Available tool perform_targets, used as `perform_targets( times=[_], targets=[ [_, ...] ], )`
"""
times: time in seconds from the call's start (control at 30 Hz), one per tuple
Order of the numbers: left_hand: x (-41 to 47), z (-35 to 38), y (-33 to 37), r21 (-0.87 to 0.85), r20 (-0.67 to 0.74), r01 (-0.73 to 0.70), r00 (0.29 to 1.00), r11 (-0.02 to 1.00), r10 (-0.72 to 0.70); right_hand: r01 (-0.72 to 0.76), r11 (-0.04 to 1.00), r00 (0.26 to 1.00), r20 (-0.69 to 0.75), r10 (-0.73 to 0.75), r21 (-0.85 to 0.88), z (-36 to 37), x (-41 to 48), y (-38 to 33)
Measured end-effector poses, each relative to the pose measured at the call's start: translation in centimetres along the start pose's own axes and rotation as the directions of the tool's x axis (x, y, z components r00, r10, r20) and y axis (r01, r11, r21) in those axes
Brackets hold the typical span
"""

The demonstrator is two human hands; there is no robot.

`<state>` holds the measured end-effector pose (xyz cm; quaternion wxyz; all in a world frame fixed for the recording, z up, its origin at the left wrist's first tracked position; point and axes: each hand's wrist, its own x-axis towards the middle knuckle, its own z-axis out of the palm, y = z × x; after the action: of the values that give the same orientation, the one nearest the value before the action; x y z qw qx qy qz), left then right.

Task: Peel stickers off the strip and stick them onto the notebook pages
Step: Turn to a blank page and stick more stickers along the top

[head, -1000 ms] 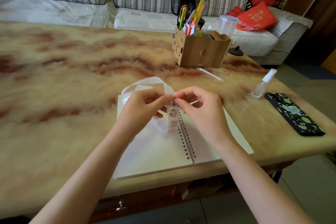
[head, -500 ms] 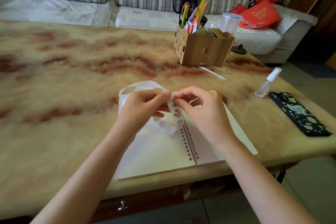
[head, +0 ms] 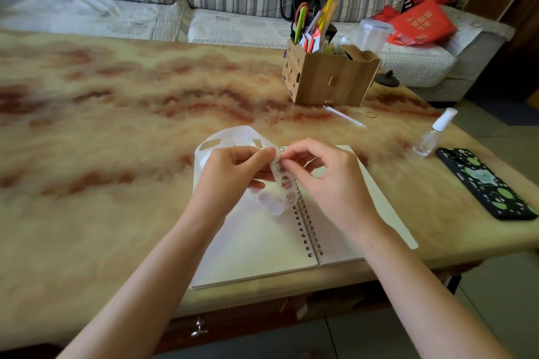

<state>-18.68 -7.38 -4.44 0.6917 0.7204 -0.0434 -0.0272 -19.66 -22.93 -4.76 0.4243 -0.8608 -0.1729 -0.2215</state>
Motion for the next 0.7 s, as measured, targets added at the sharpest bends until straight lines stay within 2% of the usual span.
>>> perform_targets(
  times=[0.3, 0.5, 0.7],
  targets=[
    [-0.11, -0.08, -0.17, 0.047, -0.001, -0.026, 1.0, 0.999, 0.026, -0.134, 0.989, 0.991, 0.033, 0.132, 0.065, -0.1, 0.08, -0.35],
    [-0.09, -0.12, -0.26, 0.065, -0.007, -0.032, 0.999, 0.997, 0.033, -0.262, 0.95, 0.961, 0.13, 0.242, 0.168, -0.33, 0.28, -0.2],
    [-0.05, -0.13, -0.26, 0.075, 0.003, -0.026, 1.0, 0.997, 0.026, -0.267, 0.958, 0.955, 0.16, 0.249, 0.102, -0.09, 0.21, -0.21]
  ],
)
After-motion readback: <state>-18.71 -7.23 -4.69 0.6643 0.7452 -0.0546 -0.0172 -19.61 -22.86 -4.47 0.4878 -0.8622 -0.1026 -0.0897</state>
